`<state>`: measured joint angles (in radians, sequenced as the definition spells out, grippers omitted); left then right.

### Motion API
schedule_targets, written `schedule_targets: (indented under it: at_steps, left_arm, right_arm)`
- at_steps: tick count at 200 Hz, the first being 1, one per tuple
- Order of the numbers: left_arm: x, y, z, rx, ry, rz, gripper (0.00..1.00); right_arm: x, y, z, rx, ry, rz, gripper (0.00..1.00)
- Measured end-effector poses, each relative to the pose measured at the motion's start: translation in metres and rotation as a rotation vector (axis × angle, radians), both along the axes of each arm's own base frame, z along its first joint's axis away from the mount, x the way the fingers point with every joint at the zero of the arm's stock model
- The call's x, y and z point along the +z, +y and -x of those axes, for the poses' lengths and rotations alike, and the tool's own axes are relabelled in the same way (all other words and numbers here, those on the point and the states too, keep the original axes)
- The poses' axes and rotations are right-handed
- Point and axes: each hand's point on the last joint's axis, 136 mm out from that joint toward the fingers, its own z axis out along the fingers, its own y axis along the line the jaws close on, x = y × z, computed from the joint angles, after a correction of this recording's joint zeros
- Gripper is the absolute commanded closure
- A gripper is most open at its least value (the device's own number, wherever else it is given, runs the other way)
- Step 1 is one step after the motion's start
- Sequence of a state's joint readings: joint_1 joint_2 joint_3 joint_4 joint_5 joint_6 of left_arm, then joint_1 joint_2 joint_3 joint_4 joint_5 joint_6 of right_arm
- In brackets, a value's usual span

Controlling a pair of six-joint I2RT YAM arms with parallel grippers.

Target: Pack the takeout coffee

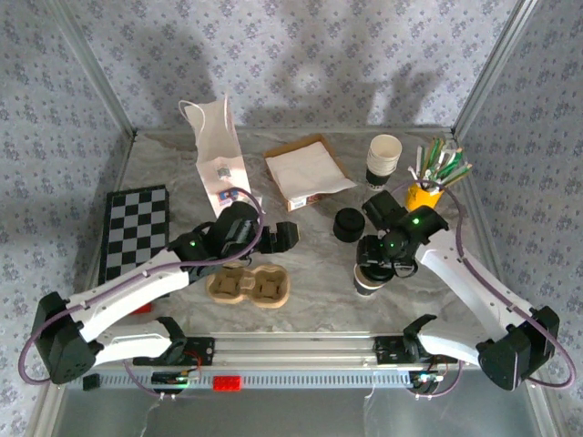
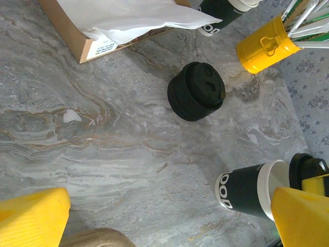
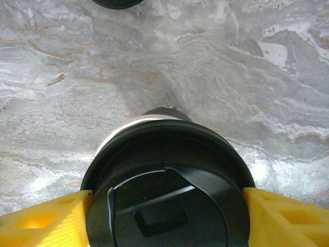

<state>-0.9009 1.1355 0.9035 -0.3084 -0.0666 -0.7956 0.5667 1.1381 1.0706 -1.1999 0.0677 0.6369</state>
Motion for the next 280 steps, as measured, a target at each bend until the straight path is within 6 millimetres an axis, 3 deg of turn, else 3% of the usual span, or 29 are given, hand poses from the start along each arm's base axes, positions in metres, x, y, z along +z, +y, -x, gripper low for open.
schedule_targets:
  at_steps: [115,280]
  left_arm:
    - [-0.014,-0.006,-0.003,0.007,0.029,-0.014,0.0]
    - [-0.022,-0.009,-0.004,0.004,0.045,-0.031,0.0]
  right_arm:
    - [-0.019,0.013,-0.002,0.009,0.017,0.022,0.27]
    - [-0.02,0.01,0.003,0.006,0.008,0.053,0.26]
